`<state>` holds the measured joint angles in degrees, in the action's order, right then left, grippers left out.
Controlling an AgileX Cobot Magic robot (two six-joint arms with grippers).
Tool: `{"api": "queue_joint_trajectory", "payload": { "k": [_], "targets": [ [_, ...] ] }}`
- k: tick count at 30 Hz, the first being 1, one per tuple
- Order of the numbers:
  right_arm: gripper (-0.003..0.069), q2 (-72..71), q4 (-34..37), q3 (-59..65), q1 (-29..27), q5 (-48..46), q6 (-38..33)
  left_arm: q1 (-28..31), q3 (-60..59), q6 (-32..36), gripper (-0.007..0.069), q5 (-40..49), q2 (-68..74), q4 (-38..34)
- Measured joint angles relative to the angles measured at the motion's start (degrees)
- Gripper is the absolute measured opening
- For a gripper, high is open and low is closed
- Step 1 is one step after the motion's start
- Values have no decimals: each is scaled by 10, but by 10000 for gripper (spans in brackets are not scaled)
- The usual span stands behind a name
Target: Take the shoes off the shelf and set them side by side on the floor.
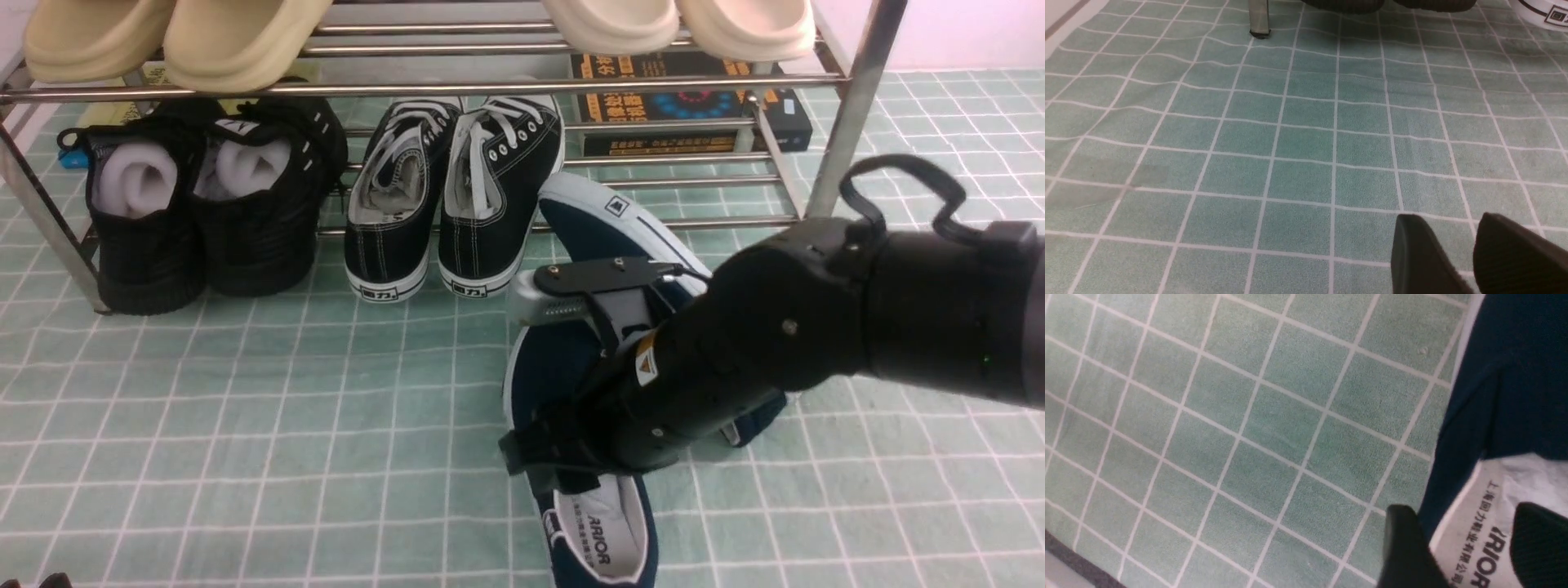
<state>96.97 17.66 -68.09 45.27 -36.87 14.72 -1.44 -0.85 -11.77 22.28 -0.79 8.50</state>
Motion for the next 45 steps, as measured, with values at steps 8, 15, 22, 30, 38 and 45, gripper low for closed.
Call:
{"api": "queue_joint_trajectory", "payload": {
  "k": [8,15,22,30,38,45],
  "targets": [
    [560,-28,-119,-79,-40,-137,-47,0,0,0,242,0,0,3],
    [564,-15,-279,-80,-41,-153,16,0,0,0,242,0,0,4],
    [564,56,-427,-81,-41,-132,116,0,0,0,242,0,0,4],
    [566,118,-574,-82,-41,-106,260,0,0,0,242,0,0,5],
    [554,157,-684,-83,-41,-120,383,0,0,0,242,0,0,6],
    [286,159,-691,-90,-46,-141,377,0,0,0,242,0,0,6]
  ]
}}
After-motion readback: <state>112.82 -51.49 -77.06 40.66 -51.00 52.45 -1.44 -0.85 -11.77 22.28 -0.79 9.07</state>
